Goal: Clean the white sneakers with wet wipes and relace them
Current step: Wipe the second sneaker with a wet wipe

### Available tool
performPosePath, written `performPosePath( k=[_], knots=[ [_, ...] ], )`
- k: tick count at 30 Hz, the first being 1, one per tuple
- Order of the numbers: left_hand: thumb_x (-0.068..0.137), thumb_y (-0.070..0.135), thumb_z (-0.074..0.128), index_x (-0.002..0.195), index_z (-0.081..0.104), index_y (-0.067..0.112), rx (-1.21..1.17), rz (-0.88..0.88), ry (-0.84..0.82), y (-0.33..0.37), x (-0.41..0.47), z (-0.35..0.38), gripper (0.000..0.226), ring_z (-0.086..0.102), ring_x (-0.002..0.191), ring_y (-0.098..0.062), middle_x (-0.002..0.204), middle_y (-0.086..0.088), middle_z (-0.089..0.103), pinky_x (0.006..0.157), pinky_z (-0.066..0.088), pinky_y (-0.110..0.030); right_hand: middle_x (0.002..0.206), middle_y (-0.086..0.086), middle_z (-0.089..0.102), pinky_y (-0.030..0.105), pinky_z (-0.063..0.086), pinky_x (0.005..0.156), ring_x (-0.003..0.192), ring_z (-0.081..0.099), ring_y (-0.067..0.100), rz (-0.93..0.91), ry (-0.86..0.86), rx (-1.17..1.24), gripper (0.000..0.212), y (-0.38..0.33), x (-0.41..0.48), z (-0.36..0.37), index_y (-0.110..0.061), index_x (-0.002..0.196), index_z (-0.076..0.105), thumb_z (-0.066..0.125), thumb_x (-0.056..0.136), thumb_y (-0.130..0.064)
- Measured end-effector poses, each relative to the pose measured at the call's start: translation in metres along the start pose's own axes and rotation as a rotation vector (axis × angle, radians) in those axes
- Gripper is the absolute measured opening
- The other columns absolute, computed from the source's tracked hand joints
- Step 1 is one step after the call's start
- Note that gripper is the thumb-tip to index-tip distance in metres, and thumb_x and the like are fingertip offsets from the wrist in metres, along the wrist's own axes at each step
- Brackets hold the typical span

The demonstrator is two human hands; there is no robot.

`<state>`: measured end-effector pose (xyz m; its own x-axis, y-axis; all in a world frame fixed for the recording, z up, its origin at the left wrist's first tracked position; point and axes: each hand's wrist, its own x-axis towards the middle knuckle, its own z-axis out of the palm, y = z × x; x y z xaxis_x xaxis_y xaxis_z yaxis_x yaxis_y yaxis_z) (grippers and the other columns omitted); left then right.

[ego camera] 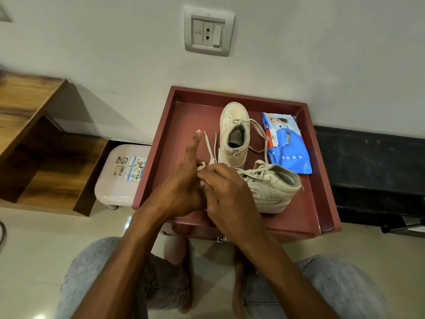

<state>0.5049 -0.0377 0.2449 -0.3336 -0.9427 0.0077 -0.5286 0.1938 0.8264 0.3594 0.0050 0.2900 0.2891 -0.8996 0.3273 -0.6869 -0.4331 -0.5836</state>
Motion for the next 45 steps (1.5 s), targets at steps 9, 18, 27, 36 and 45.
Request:
performPosePath(
  k=[9, 18, 27, 36, 45],
  knots=[
    [0.055, 0.034, 0.099, 0.159, -0.005, 0.041, 0.016, -0.135, 0.018, 0.014, -0.010, -0.017, 0.148, 0.062, 0.093, 0.003, 0.107, 0.026, 0.055, 0.080, 0.045, -0.008, 0.087, -0.006, 0.066, 0.034, 0.052, 0.071, 0.079, 0.062, 0.014, 0.162, -0.099, -0.154, 0.013, 0.032, -0.006, -0.040, -0.020, 0.085, 0.073, 0.065, 0.076, -0.015],
    [0.051, 0.050, 0.097, 0.159, 0.019, 0.033, 0.005, -0.198, 0.054, 0.026, -0.012, -0.018, 0.134, 0.063, 0.093, 0.002, 0.120, 0.011, 0.067, 0.084, 0.047, -0.013, 0.099, 0.007, 0.065, 0.038, 0.052, 0.078, 0.091, 0.058, 0.026, 0.085, 0.003, -0.283, 0.033, 0.025, -0.011, -0.026, -0.008, 0.104, 0.071, 0.051, 0.078, -0.008],
    [0.045, 0.060, 0.094, 0.159, 0.016, 0.035, 0.024, -0.210, 0.046, 0.030, -0.013, -0.021, 0.140, 0.066, 0.106, -0.010, 0.131, 0.002, 0.067, 0.096, 0.051, -0.027, 0.102, 0.003, 0.069, 0.036, 0.058, 0.073, 0.101, 0.059, 0.023, 0.145, 0.040, -0.375, 0.029, 0.058, -0.008, -0.051, -0.010, 0.099, 0.075, 0.073, 0.075, 0.007],
    [0.048, 0.052, 0.097, 0.159, 0.014, 0.035, 0.044, -0.214, 0.021, 0.028, -0.013, -0.021, 0.139, 0.063, 0.102, -0.008, 0.125, 0.007, 0.067, 0.095, 0.051, -0.026, 0.097, 0.003, 0.065, 0.035, 0.054, 0.078, 0.090, 0.061, 0.021, 0.032, -0.055, -0.241, 0.020, 0.035, -0.010, -0.033, -0.007, 0.092, 0.075, 0.061, 0.080, -0.002],
    [0.049, 0.052, 0.097, 0.159, 0.014, 0.035, 0.032, -0.229, 0.033, 0.030, -0.013, -0.021, 0.139, 0.064, 0.100, -0.007, 0.130, 0.002, 0.068, 0.091, 0.049, -0.023, 0.098, 0.002, 0.065, 0.030, 0.052, 0.080, 0.090, 0.061, 0.019, 0.061, 0.043, -0.251, 0.018, 0.037, -0.014, -0.036, -0.006, 0.095, 0.074, 0.062, 0.082, -0.003]
  ],
)
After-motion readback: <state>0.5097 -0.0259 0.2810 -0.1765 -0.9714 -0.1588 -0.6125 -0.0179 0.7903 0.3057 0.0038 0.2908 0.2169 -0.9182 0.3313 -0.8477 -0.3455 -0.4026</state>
